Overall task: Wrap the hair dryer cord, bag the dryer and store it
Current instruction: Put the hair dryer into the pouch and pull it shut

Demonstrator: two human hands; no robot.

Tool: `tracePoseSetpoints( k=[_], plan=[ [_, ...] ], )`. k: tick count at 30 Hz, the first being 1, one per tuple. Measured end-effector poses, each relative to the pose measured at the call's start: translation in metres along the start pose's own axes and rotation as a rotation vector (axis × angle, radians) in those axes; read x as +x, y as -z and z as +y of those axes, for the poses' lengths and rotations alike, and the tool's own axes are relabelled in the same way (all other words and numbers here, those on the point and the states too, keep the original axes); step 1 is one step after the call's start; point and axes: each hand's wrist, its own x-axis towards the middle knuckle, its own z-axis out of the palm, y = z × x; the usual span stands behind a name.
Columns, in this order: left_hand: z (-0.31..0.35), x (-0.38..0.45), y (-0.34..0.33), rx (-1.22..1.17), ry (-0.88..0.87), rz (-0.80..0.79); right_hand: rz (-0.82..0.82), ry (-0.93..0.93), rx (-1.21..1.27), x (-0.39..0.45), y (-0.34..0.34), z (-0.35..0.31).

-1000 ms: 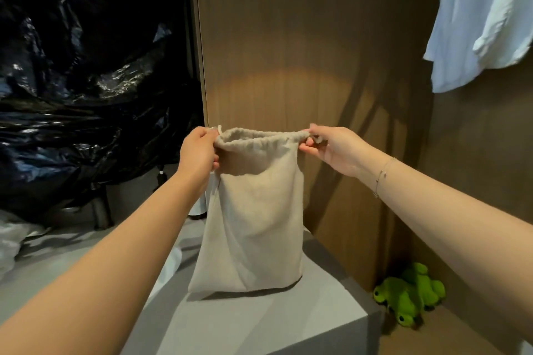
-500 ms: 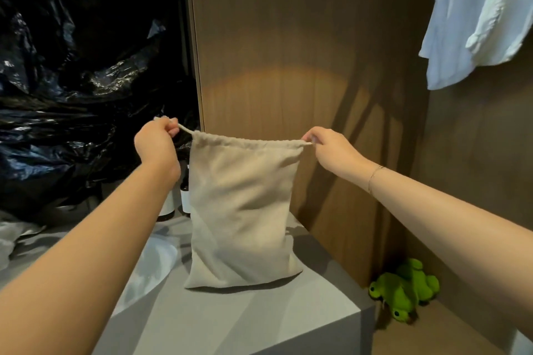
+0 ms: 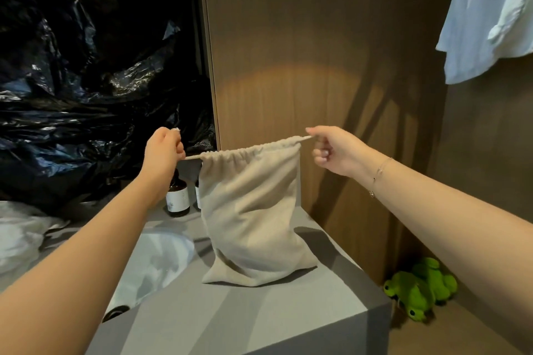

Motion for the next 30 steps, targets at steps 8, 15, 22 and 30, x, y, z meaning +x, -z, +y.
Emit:
tracePoseSetpoints(
  k=[8, 15, 22, 30],
  plan=[
    [-0.004, -0.025, 0.011, 0.685, -0.345, -0.200, 0.099, 0.018, 0.318, 0.004, 0.009, 0.006],
    [-0.006, -0.034, 0.009, 1.508, -0.641, -0.506, -0.216, -0.081, 0.145, 0.001, 0.020, 0.004],
    [-0.026, -0.038, -0.003, 1.541, -0.726, -0.470, -0.143, 0.440, -1.166, -0.006, 0.006, 0.029],
    [-0.029, -0.040, 0.003, 1.349, -0.853, -0.441, -0.125, 0.731, -1.722, -0.009, 0.014, 0.054]
  ],
)
